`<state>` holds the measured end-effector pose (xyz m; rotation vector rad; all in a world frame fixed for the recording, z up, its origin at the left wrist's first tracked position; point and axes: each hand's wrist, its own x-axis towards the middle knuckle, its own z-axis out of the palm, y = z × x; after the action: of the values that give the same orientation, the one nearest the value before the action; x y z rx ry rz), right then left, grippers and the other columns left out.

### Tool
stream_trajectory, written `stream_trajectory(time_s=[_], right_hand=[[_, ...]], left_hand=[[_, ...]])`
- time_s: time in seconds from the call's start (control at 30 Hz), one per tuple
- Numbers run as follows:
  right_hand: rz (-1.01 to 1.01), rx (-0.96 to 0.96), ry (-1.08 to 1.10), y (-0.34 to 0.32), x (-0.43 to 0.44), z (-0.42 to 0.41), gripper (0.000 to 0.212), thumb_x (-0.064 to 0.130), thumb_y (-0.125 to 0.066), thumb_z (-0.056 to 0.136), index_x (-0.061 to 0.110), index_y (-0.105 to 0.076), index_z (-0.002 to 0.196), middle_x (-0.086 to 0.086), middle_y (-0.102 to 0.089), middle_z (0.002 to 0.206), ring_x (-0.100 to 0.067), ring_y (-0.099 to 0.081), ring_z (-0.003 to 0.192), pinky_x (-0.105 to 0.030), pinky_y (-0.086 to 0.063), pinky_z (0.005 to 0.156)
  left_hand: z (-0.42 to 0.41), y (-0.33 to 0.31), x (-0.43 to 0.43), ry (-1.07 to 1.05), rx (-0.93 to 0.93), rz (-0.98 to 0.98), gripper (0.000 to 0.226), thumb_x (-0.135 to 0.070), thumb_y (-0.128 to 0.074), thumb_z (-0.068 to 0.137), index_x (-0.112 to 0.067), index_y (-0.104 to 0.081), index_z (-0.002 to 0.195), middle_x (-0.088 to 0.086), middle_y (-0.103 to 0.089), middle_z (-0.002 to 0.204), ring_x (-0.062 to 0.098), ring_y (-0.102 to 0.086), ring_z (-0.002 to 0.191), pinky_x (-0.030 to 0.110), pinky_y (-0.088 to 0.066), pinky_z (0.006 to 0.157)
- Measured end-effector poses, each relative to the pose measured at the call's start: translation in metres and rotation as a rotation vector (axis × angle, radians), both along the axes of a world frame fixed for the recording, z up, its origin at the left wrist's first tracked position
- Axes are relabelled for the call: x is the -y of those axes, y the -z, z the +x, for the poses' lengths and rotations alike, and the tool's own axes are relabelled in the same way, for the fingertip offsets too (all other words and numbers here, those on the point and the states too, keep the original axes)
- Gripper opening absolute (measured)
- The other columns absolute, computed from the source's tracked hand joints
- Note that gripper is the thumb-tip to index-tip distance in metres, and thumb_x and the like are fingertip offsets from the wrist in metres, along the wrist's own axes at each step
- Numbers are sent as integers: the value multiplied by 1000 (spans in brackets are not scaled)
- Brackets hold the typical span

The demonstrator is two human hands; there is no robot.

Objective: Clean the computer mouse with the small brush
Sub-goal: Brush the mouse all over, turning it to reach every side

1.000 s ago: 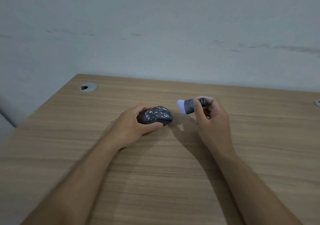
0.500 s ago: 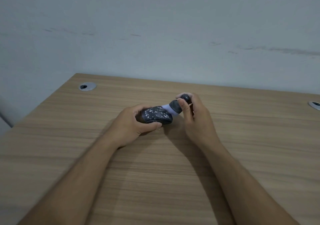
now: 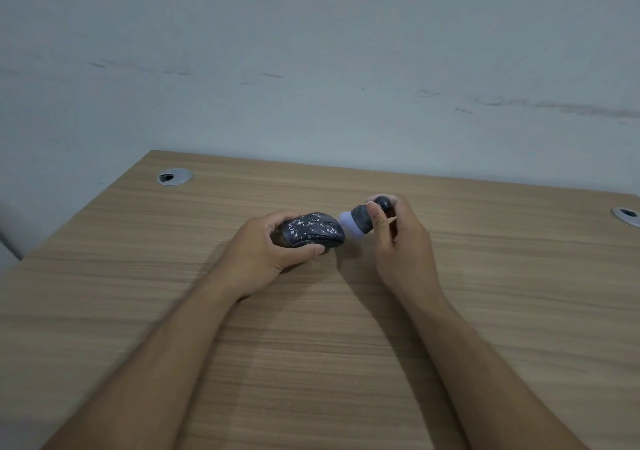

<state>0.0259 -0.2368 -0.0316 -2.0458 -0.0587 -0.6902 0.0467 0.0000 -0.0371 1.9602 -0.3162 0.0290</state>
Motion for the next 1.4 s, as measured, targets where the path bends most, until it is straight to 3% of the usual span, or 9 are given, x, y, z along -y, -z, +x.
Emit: stream_trajectory(time_s=[0.1, 0.23, 0.47, 0.57, 0.63, 0.87, 1.03, 1.2, 1.4], right_hand=[[84, 36, -4, -10, -1, -8, 17, 31, -61, 114, 21, -73, 120, 12, -77, 100, 0, -68, 85, -11, -47, 75], [26, 55, -69, -11, -5, -14, 14, 32, -64, 112, 22, -74, 111, 3, -74, 85, -14, -62, 70, -19, -46, 65], [123, 33, 67, -11, -4, -10, 9, 29, -70, 108, 25, -77, 104, 15, -71, 80, 0, -58, 65, -8, -41, 64], [92, 81, -6, -15, -10, -17, 12, 32, -70, 108, 23, -78, 106, 5, -64, 69, -8, -52, 59, -17, -41, 59], [48, 72, -12, -12, -13, -18, 12, 31, -72, 107, 21, -78, 104, 11, -61, 66, -5, -51, 57, -15, -39, 59], [89, 22, 105, -7, -7, -9, 11, 33, -69, 108, 26, -78, 106, 18, -71, 81, 1, -58, 64, -8, -41, 63], [72, 79, 4, -12, -16, -17, 13, 29, -70, 109, 21, -78, 105, 14, -62, 68, -3, -52, 58, -14, -38, 59], [32, -34, 103, 1, -5, -5, 14, 35, -68, 108, 26, -78, 107, 15, -75, 86, 3, -63, 72, -24, -49, 73], [39, 64, 62, -10, -10, -11, 15, 33, -65, 111, 24, -77, 110, 14, -67, 76, -5, -57, 64, -11, -41, 63]], left_hand=[[0, 0, 2, -19, 3, -17, 50, -34, -99, 80, -28, -81, 126, -14, -87, 112, 4, -81, 106, 16, -56, 93], [0, -1, 2, -46, 12, -31, 46, -31, -99, 82, -28, -82, 125, -13, -87, 109, 2, -81, 101, 10, -56, 87], [-3, -1, 8, -91, 52, 2, 47, -35, -99, 81, -29, -82, 124, -14, -87, 107, -1, -81, 100, 5, -53, 82], [-3, 0, 10, -118, 95, 15, 45, -33, -99, 80, -30, -82, 122, -11, -87, 104, 6, -83, 97, 21, -62, 87], [-1, 2, 10, -140, 121, 31, 46, -34, -99, 79, -32, -82, 122, -10, -87, 102, 10, -83, 96, 31, -65, 88], [-3, 2, 13, -138, 95, -3, 47, -37, -100, 79, -32, -82, 122, -12, -87, 100, 5, -82, 90, 21, -59, 81], [1, 4, 11, -145, 98, 21, 45, -34, -99, 79, -32, -82, 121, -8, -87, 103, 16, -83, 96, 45, -66, 92], [0, 3, 12, -130, 108, 10, 47, -36, -100, 79, -31, -82, 122, -13, -87, 104, 5, -82, 96, 23, -62, 88], [-1, 1, 14, -122, 122, 17, 44, -33, -100, 79, -32, -82, 120, -11, -86, 103, 6, -80, 95, 17, -58, 81]])
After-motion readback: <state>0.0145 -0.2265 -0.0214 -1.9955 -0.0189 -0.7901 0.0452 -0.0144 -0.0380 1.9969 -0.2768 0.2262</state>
